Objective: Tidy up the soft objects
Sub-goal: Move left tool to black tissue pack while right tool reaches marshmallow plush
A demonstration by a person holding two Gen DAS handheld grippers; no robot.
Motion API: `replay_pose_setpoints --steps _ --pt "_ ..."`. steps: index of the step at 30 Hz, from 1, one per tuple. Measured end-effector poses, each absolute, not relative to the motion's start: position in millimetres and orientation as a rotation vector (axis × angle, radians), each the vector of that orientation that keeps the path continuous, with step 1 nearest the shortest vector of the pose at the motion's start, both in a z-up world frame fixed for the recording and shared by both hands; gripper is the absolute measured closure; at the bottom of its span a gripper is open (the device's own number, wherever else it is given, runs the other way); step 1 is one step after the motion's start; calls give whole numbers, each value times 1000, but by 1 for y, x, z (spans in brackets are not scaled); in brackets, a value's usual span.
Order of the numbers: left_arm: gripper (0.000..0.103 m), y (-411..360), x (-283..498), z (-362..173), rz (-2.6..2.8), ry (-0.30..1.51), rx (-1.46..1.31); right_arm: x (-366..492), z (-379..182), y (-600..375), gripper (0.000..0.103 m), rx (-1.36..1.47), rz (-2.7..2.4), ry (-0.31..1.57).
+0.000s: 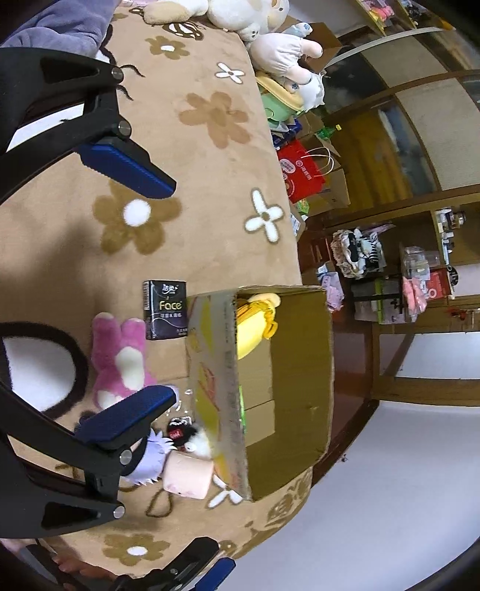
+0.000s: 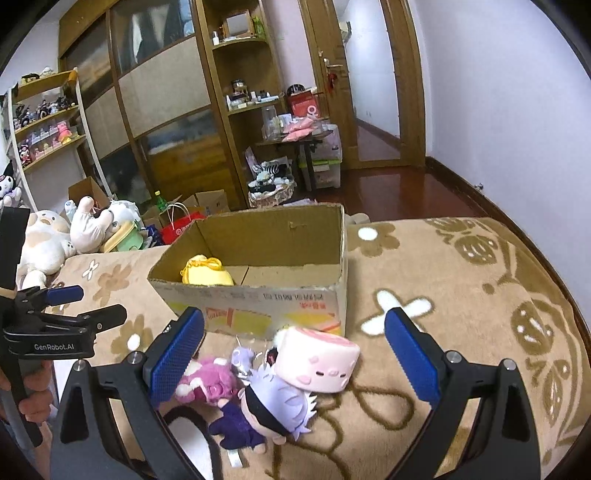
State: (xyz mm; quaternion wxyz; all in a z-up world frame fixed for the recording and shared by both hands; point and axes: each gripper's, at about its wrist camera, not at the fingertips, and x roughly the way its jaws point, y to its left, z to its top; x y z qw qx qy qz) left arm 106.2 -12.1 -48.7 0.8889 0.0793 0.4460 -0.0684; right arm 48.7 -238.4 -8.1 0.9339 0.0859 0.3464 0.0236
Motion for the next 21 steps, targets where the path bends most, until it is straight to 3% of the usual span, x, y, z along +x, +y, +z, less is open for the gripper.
replay_pose_setpoints --steps 21 --pt "3 -12 151 -97 -152 1071 90 88 -55 -240 1 161 -46 793"
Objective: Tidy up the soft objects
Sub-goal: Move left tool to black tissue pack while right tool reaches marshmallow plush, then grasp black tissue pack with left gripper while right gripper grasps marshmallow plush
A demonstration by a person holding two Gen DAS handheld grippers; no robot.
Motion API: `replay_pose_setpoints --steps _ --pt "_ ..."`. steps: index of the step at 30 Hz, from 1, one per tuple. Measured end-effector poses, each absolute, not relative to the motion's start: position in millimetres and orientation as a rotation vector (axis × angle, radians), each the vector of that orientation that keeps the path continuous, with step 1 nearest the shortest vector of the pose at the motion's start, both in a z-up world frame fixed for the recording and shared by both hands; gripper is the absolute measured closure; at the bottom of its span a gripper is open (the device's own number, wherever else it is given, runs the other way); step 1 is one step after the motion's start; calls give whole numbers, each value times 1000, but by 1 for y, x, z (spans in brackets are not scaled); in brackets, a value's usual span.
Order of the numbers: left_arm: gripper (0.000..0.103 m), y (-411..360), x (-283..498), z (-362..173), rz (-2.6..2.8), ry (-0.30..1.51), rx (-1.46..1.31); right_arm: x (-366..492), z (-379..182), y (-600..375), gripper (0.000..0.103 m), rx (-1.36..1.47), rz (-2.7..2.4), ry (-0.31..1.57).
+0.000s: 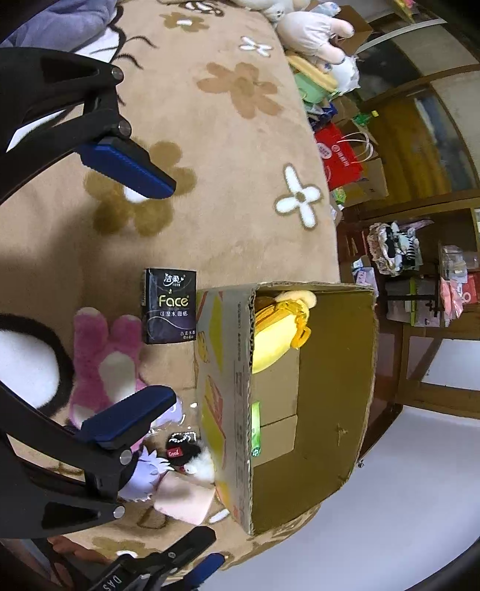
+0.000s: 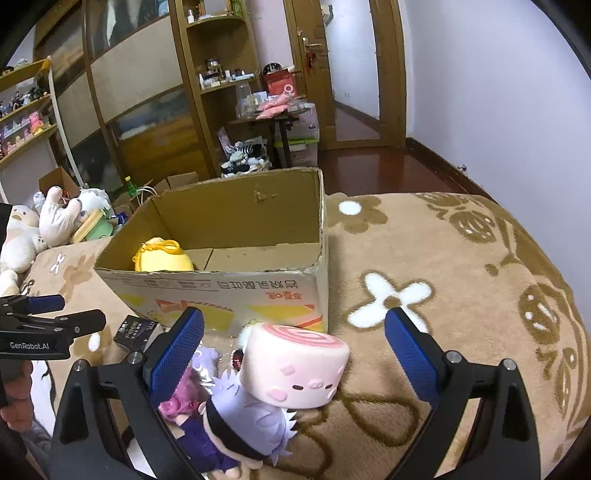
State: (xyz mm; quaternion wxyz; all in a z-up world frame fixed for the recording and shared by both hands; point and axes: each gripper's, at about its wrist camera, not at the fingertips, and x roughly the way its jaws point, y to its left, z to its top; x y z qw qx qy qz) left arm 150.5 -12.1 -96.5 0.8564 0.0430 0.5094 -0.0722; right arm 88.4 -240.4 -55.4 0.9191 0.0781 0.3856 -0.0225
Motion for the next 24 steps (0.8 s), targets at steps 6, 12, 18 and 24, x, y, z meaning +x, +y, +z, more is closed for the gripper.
replay_pose_setpoints --steps 6,12,18,24 --pt "3 -18 167 -118 -141 1111 93 97 -69 -239 1 156 -48 836" --pt "3 -20 180 -142 -137 1174 73 107 -84 -240 1 163 -51 877" --pt "3 -20 186 -160 -119 1215 85 114 -99 -244 1 186 -56 921" --pt "6 -18 188 -167 -111 1203 79 118 -111 -247 1 219 -44 966"
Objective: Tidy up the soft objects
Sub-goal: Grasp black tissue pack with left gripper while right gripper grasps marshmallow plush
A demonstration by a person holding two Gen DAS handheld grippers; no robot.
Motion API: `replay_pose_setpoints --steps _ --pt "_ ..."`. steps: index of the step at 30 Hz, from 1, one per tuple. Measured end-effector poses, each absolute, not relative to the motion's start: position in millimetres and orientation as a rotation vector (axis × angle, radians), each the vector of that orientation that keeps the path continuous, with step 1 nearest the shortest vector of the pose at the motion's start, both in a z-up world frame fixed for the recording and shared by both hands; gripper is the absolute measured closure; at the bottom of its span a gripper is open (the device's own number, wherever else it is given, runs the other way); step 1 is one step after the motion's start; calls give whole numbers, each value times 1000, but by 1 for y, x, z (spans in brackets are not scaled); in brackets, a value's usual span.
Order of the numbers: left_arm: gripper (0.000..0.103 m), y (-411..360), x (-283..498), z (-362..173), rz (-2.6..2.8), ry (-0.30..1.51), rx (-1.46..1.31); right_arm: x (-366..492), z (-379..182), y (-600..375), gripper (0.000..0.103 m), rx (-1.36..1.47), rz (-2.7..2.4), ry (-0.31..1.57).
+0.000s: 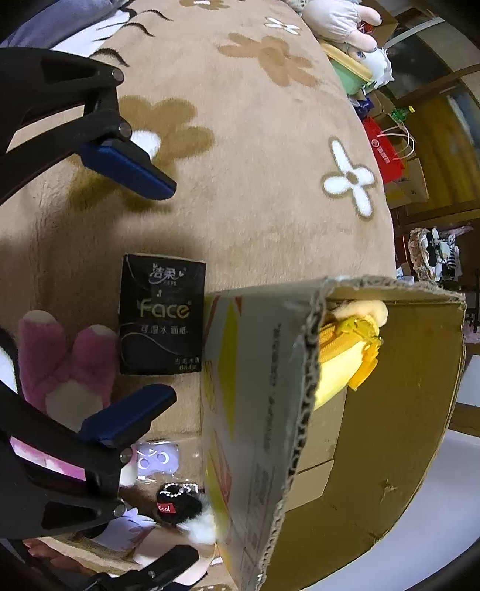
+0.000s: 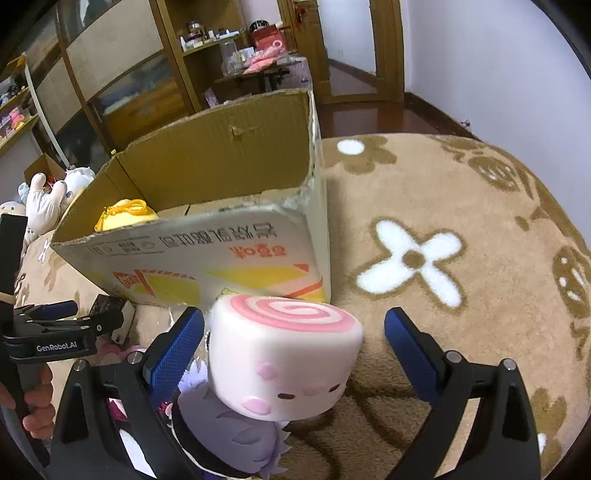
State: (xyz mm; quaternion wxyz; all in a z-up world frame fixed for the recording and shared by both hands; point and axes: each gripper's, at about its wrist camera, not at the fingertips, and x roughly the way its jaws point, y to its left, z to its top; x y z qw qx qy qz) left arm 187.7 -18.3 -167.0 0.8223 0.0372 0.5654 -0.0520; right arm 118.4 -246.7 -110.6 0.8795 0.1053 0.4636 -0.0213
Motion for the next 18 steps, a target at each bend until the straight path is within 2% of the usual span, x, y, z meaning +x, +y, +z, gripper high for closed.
replay_pose_setpoints --steps 5,7,9,15,18 --pt "21 -18 189 -177 -134 1238 75 120 -117 -246 3 224 -54 1013" --pt "32 -17 189 -181 -137 1249 72 119 -119 -246 9 235 -41 1024" --pt "39 -15 190 -181 -125 1249 73 118 -119 -245 20 252 -20 1031" --pt "39 -7 188 -174 -115 1232 38 110 -114 -241 34 240 -3 1040" --pt "39 -6 182 -167 -103 1209 40 107 -112 -244 36 252 -5 1039"
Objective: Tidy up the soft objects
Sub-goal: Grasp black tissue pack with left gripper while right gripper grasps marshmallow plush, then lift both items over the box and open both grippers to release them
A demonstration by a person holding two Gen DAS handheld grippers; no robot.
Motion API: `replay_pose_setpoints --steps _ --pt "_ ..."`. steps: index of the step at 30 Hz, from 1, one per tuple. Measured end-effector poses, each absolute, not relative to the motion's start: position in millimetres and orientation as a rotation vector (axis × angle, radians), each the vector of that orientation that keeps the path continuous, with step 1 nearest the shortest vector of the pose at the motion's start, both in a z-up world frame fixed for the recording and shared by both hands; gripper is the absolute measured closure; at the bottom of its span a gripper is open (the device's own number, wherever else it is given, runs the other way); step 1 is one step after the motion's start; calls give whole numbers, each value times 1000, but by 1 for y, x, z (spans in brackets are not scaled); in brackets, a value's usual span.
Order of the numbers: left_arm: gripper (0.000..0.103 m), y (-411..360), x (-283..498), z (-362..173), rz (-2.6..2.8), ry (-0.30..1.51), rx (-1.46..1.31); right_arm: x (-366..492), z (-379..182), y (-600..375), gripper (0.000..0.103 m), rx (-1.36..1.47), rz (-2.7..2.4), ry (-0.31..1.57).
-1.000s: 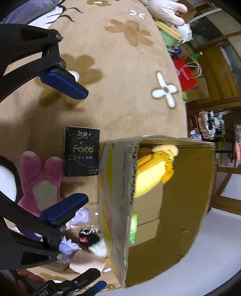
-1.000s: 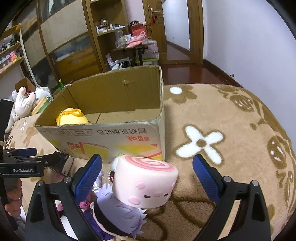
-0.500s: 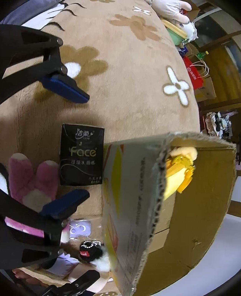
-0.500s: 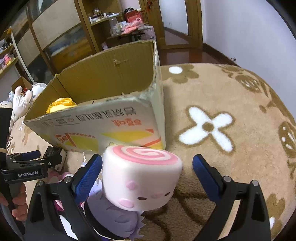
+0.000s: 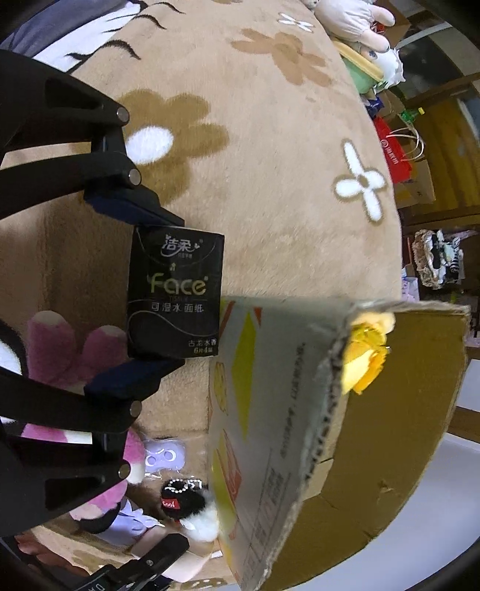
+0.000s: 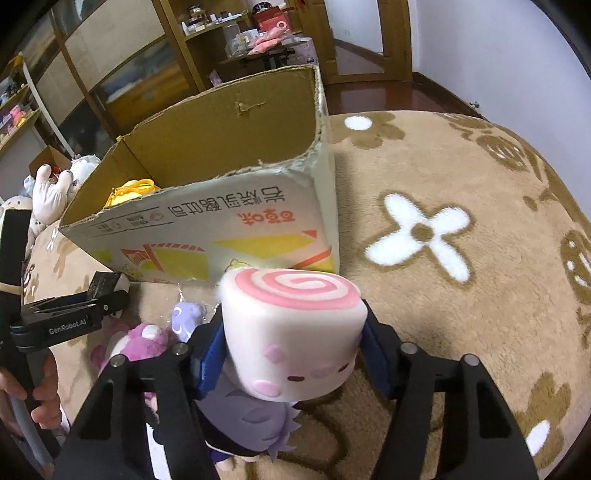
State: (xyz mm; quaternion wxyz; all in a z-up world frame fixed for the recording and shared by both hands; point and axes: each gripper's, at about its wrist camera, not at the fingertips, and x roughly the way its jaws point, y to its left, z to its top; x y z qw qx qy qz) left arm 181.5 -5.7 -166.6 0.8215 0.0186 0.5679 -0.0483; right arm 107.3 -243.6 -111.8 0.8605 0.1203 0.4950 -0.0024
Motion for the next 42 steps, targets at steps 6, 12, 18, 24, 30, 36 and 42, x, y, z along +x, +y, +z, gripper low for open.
replay_pose_setpoints --steps 6,12,18,24,30,36,42 --pt "39 -6 170 -157 -85 1176 61 100 -105 -250 36 273 -13 1027" --pt "39 -1 158 -138 -83 1116 91 93 -94 -256 36 298 -18 993" --pt "39 -7 134 -112 -100 1032 111 82 -73 -255 36 289 -14 931" --pt "39 -12 109 -82 -121 933 122 66 -46 -253 36 286 -1 853" --pt "39 -13 93 -57 -125 817 130 54 -15 -249 36 263 -3 743" --pt "39 -17 88 -29 -129 674 136 53 9 -250 36 245 8 647" --pt "39 -22 83 -3 -138 535 153 59 26 -250 36 226 14 586"
